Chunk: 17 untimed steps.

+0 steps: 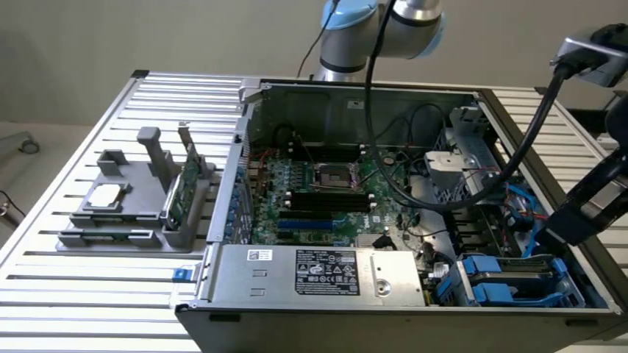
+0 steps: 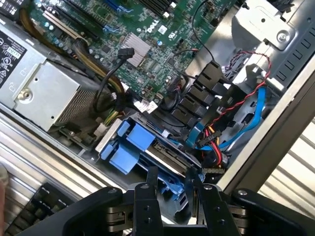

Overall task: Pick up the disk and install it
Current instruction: 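Insert the first disk wire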

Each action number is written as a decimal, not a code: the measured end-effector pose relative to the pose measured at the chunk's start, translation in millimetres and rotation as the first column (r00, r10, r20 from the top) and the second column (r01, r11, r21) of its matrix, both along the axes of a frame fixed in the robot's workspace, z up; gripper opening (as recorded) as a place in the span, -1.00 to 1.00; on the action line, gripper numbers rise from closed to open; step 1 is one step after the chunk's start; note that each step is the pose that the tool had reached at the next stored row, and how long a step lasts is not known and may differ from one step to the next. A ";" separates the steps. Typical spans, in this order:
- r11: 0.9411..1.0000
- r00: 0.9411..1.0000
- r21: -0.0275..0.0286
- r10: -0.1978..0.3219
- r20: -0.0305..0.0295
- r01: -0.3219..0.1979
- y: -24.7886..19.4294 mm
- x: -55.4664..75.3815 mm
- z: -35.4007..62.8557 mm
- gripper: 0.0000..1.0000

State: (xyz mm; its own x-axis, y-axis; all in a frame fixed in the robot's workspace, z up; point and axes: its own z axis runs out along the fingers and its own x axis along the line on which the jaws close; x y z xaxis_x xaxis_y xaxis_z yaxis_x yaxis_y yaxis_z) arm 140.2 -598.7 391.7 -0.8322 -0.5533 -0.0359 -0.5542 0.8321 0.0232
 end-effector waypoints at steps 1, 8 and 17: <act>1.000 1.000 0.000 -0.018 0.000 0.018 0.0 0.0 -0.2 -0.27; 0.989 0.989 0.000 -0.145 0.000 0.145 0.0 0.0 -1.6 -0.27; 0.960 0.960 0.003 -0.280 -0.001 0.280 0.0 0.0 -5.1 -0.27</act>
